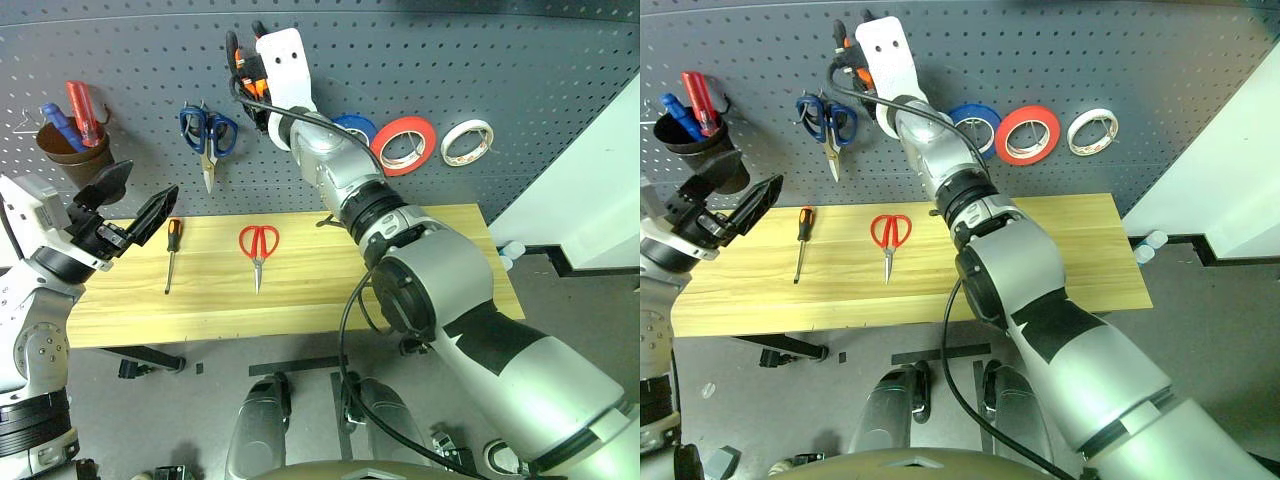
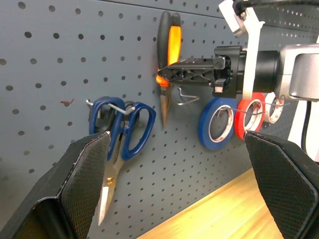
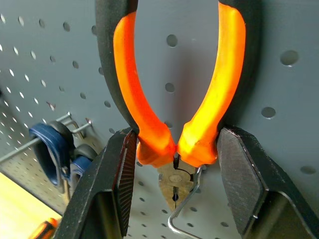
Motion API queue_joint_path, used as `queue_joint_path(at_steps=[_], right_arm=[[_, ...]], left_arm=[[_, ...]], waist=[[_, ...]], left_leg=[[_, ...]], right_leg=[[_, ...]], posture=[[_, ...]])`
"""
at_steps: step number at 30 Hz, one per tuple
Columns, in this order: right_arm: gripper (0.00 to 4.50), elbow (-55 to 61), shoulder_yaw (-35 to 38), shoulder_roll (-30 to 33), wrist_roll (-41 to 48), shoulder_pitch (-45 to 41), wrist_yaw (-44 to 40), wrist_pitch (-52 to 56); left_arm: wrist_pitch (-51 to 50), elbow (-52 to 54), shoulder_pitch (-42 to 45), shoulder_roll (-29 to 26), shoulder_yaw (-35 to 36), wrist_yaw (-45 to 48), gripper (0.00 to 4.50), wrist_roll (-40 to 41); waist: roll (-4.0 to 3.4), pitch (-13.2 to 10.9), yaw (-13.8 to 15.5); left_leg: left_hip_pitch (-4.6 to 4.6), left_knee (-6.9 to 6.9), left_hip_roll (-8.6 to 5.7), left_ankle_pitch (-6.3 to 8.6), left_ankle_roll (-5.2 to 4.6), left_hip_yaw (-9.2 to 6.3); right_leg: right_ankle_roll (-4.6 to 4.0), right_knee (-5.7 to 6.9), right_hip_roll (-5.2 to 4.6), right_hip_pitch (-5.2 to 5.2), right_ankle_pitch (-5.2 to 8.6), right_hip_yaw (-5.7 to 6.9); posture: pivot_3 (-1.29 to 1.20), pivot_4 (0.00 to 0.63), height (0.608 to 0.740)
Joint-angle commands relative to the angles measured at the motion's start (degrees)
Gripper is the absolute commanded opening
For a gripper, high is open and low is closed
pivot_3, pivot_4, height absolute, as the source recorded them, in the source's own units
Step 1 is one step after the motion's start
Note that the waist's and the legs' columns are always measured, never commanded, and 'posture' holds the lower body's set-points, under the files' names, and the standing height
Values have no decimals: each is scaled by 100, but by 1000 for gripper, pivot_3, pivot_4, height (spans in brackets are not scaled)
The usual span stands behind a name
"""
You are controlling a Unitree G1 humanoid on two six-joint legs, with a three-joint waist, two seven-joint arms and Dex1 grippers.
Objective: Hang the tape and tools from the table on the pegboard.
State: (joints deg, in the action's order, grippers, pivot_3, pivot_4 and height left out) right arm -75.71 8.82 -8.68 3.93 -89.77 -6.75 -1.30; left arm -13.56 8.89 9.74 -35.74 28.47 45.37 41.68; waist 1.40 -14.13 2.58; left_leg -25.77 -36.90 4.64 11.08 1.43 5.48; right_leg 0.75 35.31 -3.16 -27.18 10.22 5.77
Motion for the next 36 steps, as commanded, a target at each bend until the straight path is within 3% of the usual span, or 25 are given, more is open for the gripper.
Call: queue_joint_path(at_steps=[1,11,24,36], right_arm=[[2163,347,326,103,362,-400,-138,125],[2163,571,321,396,392,-629,-125,50],[2163,1392,459,759,811,-543,-471,721],[2163,4152,131,695,1052,677,-624,2430]], left_arm=[[84,-3,153,-87,16,79,4500,-6],[113,-254,374,-61,-110,264,4500,-87],[153,-427,503,-51,-254,404,4500,-167],[167,-488,546,-54,-263,489,4500,-209]], waist=[[-2,-1,-10],[-5,-3,-29],[-16,-12,-14],[-10,-5,-26]], left_leg=[[-4,0,4,0,0,-4],[-53,-3,11,-1,0,-33],[-91,-13,11,-3,-1,-59],[-156,-25,3,-57,-12,-50]], right_leg=[[0,-7,1,0,0,7],[-15,-12,3,-27,-10,59],[-18,-18,-8,-29,-14,103],[-2,-5,-5,-75,-42,135]], posture=[[146,244,740],[115,228,740],[96,210,740],[80,174,740]])
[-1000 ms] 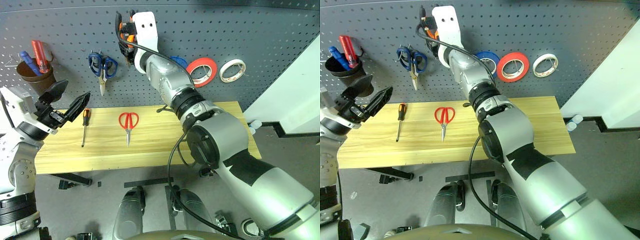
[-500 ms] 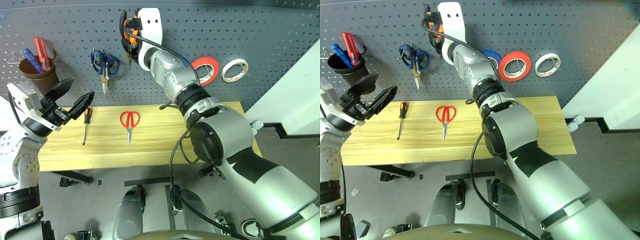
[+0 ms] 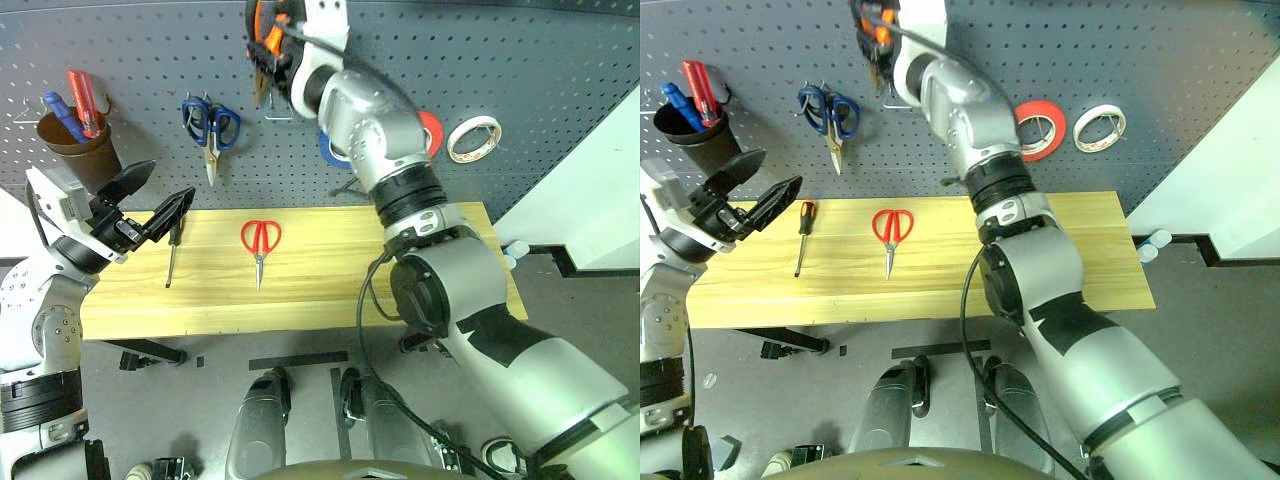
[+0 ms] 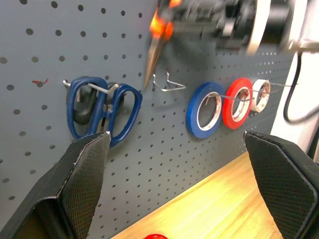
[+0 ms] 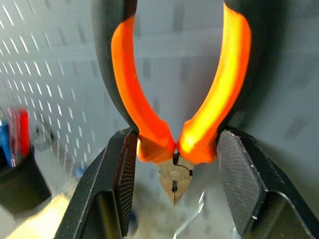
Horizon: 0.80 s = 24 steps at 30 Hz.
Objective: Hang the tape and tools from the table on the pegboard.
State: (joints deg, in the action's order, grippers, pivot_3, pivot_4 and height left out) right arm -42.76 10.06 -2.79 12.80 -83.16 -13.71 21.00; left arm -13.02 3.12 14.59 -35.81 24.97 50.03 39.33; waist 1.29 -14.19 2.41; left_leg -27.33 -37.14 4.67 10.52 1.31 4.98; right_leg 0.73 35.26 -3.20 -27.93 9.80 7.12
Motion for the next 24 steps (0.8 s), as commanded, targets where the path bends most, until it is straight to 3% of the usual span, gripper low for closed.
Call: queue_joint_path(at_steps=[1,15,24], right_arm=[[2163,1013,-26,99,172,91,100,313],[2163,1481,-676,-12,-72,564,255,904],[2163,1573,-914,18,-263,580,276,693]], left_arm=[[99,93,52,-40,75,31,4500,30],[117,6,144,-8,-32,67,4500,-29],[114,28,72,-20,3,55,4500,-35]], waist=[[3,4,-17],[3,5,-48],[4,5,-25]], left_leg=[[0,0,0,0,0,2],[2,9,16,-3,0,27],[2,7,17,-4,2,28]], right_leg=[[-1,-2,0,0,0,-1],[8,8,31,-23,-10,-22],[4,9,32,-23,-12,-23]], posture=[[75,173,740],[64,177,740],[71,178,740]])
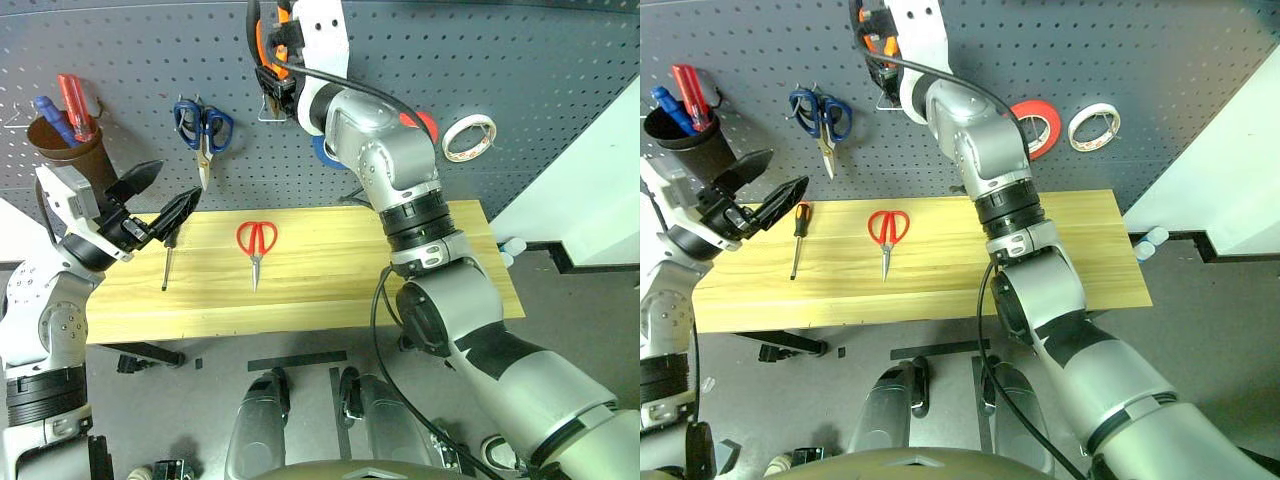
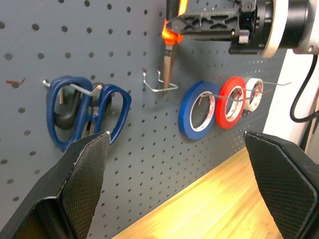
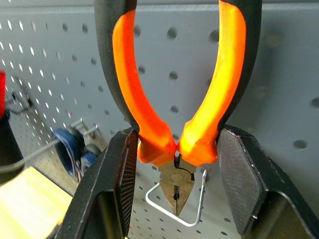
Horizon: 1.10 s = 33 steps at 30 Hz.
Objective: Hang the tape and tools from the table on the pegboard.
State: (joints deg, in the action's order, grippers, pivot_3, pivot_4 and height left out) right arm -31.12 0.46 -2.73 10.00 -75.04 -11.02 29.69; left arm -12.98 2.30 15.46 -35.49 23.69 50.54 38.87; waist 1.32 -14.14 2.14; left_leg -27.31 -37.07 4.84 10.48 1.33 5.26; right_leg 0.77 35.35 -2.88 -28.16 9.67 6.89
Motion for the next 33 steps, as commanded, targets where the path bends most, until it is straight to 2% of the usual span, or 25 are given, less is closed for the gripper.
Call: queue_joint_path(at_steps=[1,6,10,15,18,23,27,31,33], right_arm=[[2163,390,64,9,33,-248,5,-156],[2163,-79,-268,-52,-340,-189,85,-150],[2163,-547,-138,-100,-351,-320,249,-209],[3660,-727,92,-102,-148,-517,179,-369],[4486,-360,123,-86,-18,-465,-40,-364],[4486,866,192,77,357,-101,-473,-155],[4486,1868,341,439,918,251,-912,659],[4486,2753,284,1108,1684,794,-1822,1760],[4486,3244,19,1641,2018,1233,-2486,2277]], left_arm=[[116,101,-16,-56,134,10,4500,9],[147,89,1,-35,97,3,4500,-36],[158,90,2,-20,78,1,4500,-70],[163,90,4,-15,77,-21,4500,-74],[176,100,-25,-11,86,-28,4500,-78],[187,134,-108,-10,115,-40,4500,-74],[126,267,-273,-3,164,-132,4500,-28],[48,349,-439,104,107,-749,4500,-315],[-10,342,-510,163,-103,-1175,4500,-703]], waist=[[0,0,1],[1,1,-6],[1,1,-9],[1,1,-4],[3,3,-4],[4,4,-1],[7,8,11],[6,9,19],[3,11,13]], left_leg=[[0,0,0,0,0,1],[1,-4,0,-1,1,2],[4,-5,1,-3,4,1],[4,-9,2,-5,7,2],[5,-9,2,-5,7,2],[6,-10,2,-5,6,0],[9,-16,2,-5,7,0],[34,-18,1,-5,8,-1],[81,-6,2,-2,10,1]], right_leg=[[0,0,0,0,0,0],[0,6,0,0,-1,-1],[-2,12,3,0,-2,-2],[-3,15,3,1,-3,-3],[-3,15,3,1,-2,-3],[-3,20,3,2,-2,-4],[-2,22,2,9,-3,-4],[-4,15,-1,41,-3,-3],[-6,-3,-1,89,-1,-4]], posture=[[71,178,740],[70,175,740],[68,176,740],[70,176,740],[73,175,740],[73,168,740],[73,164,740],[67,162,740],[67,162,740]])
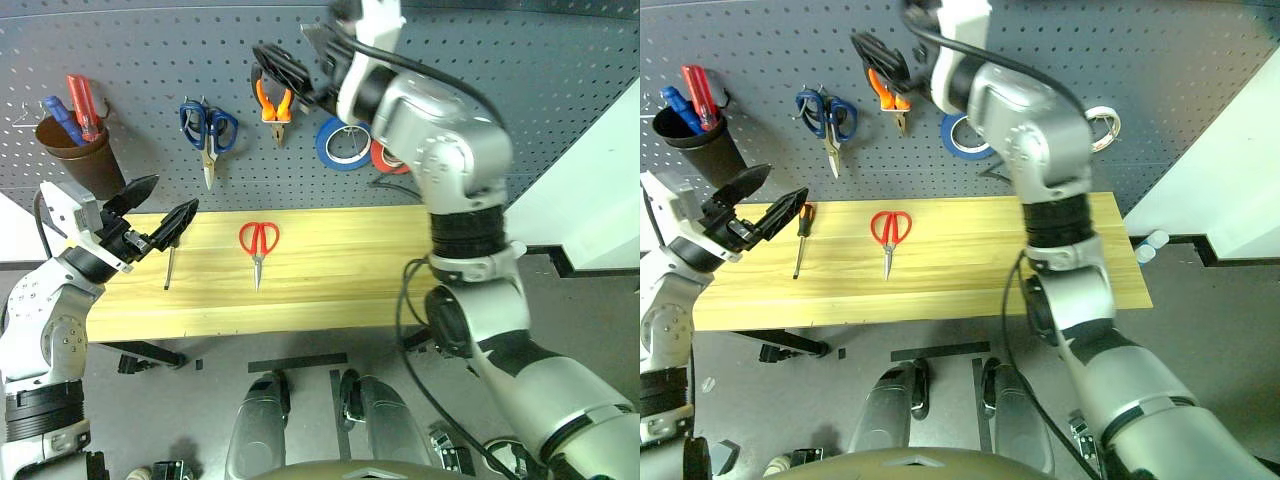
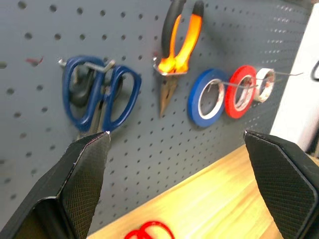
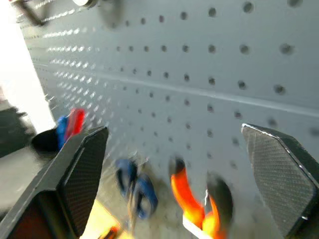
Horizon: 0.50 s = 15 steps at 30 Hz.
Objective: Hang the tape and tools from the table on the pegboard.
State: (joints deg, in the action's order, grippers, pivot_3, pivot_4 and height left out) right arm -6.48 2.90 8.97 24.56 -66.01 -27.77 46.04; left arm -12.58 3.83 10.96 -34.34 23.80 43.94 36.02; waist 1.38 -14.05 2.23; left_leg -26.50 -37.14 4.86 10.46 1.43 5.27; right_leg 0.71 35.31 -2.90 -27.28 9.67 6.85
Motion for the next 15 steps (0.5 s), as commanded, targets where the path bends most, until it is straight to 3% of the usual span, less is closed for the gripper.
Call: queue_joint_path(at_steps=[1,4,9,15], right_arm=[[4486,929,-310,635,646,457,-987,775],[4486,1439,-811,1475,712,1304,-1989,673],[4486,1465,-1240,2226,520,2178,-3056,-93],[4486,491,-1427,2205,84,2284,-3706,-1345]], left_arm=[[-80,203,-85,62,-183,-633,4500,-532],[-453,304,-37,310,-449,-1118,4500,-650],[-840,24,293,797,-731,-2136,4500,-1117],[-1323,-355,665,1241,-999,-3026,4500,-1571]], waist=[[-4,2,4],[-7,8,8],[-6,9,9],[-4,10,2]], left_leg=[[4,3,1,1,1,-1],[8,4,2,3,5,0],[8,0,1,4,5,-3],[22,-3,-1,1,1,-23]], right_leg=[[-12,-5,0,7,7,1],[-22,-6,1,5,7,-4],[-24,-6,3,4,4,-3],[-24,-4,24,12,0,-11]], posture=[[65,163,740],[65,164,740],[59,166,740],[47,178,740]])
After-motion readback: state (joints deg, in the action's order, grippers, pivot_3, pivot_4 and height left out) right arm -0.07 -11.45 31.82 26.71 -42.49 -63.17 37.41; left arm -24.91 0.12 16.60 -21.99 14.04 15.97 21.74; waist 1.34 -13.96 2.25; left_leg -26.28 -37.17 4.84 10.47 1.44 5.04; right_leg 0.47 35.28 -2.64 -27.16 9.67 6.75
